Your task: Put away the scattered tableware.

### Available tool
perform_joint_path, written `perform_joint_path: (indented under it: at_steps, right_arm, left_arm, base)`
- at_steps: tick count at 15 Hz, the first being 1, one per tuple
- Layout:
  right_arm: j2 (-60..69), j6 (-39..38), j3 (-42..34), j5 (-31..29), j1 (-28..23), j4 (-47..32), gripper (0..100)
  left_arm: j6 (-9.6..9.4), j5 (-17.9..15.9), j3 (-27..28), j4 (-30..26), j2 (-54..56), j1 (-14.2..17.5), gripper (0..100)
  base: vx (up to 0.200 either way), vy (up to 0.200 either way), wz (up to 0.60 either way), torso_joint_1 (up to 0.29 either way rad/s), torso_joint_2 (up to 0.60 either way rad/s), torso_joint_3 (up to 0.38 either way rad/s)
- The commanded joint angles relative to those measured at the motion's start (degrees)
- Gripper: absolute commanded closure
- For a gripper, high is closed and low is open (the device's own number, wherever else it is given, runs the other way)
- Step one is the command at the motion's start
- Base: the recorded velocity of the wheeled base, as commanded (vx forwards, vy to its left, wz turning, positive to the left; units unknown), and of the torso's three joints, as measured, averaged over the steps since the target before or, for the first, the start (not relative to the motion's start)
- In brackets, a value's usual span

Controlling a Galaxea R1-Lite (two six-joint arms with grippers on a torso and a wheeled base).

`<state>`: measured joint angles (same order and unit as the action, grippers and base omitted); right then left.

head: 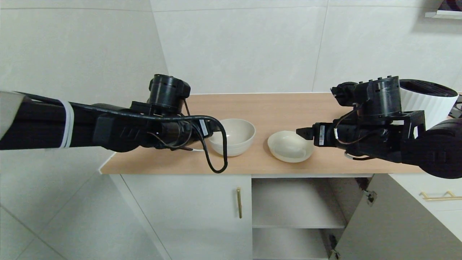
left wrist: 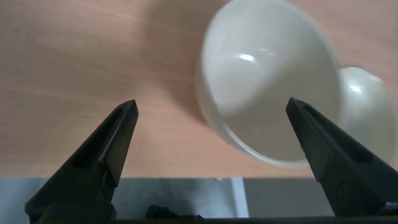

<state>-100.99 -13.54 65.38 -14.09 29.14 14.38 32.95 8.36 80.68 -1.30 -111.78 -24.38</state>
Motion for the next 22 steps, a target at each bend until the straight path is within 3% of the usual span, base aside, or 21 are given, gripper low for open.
perform_joint_path:
  at_steps: [1,6,7,19,22]
  right_arm:
    - [-0.9,0.0,0.2,-0.1,0.0,0.2,0]
    - [-0.7,0.0,0.1,-0.1,-0.2,0.3,0]
    - [-0.7,0.0,0.0,-0.1,-0.2,0.3,0]
    - [-1.8,0.0,0.6,-0.5,-0.2,-0.2,0]
    - [-6.7,0.0,2.6,-5.9,-0.2,-0.1,0]
  left_arm:
    - [0.1,0.9,1.4,-0.3,-3.2,0.0,0]
    - [0.01,1.7,1.6,-0.2,-4.0,0.0,0]
    - [0.01,1.8,1.7,-0.2,-4.5,0.0,100]
    - [0.01,1.7,0.8,-0.5,-0.3,0.0,100]
    - [-0.26,1.7,-0.1,-1.3,1.6,0.0,100]
  base:
    - [0.0,0.0,0.0,0.0,0.0,0.0]
    - [0.0,0.0,0.0,0.0,0.0,0.0]
    - [0.0,0.0,0.0,0.0,0.0,0.0]
    - [0.0,0.0,0.0,0.0,0.0,0.0]
    - [0.0,0.0,0.0,0.0,0.0,0.0]
